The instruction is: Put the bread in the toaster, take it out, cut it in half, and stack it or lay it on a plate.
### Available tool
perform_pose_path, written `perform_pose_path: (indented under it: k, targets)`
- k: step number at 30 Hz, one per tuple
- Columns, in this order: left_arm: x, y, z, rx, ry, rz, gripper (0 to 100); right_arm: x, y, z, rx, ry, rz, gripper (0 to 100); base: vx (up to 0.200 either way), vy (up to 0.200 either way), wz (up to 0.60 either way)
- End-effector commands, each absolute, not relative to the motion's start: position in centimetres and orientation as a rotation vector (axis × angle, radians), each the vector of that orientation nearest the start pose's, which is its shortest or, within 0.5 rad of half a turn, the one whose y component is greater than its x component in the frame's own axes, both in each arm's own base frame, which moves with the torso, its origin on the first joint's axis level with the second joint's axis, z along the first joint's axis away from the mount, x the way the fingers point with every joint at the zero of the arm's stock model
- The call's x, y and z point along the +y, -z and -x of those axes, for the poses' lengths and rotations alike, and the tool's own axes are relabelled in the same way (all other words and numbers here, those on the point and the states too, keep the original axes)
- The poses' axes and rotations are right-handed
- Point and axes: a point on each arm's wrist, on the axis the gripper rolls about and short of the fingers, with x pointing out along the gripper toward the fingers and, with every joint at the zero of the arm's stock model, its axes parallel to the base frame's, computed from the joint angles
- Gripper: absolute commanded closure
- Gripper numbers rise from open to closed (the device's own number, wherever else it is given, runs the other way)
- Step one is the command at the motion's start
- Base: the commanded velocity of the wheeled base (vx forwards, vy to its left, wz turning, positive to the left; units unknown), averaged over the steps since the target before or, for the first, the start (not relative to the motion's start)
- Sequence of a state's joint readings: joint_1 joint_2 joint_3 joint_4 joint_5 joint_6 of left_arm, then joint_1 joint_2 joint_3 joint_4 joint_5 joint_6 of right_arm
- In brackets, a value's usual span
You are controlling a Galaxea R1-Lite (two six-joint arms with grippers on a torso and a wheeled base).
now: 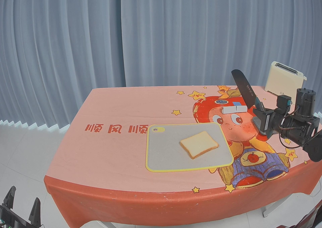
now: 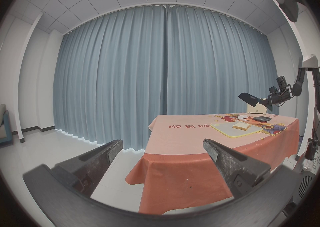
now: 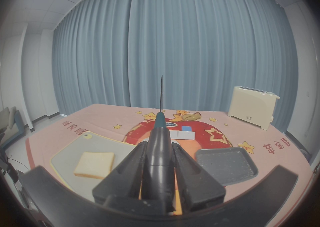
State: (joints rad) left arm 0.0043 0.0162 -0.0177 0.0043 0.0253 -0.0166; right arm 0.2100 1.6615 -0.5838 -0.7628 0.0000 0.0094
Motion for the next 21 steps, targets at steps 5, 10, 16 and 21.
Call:
perform_pose_path:
  k: [5, 10, 16, 21]
  targets:
    - [0.0, -7.5, 2.3, 0.003, -0.031, 0.017, 0, 8.4, -15.1, -25.2, 0.309, -0.286, 0.006, 100, 0.0, 0.0, 0.0]
    - [0.0, -7.5, 2.3, 0.004, -0.031, 0.017, 0, 8.8, -15.0, -23.7, 0.314, -0.327, 0.012, 100, 0.0, 0.0, 0.0]
    - [0.0, -7.5, 2.3, 0.003, -0.031, 0.017, 0, 8.7, -14.7, -21.4, 0.326, -0.362, 0.019, 100, 0.0, 0.0, 0.0]
    - [0.0, -7.5, 2.3, 0.004, -0.031, 0.017, 0, 8.8, -14.2, -20.8, 0.349, -0.385, 0.033, 100, 0.0, 0.0, 0.0]
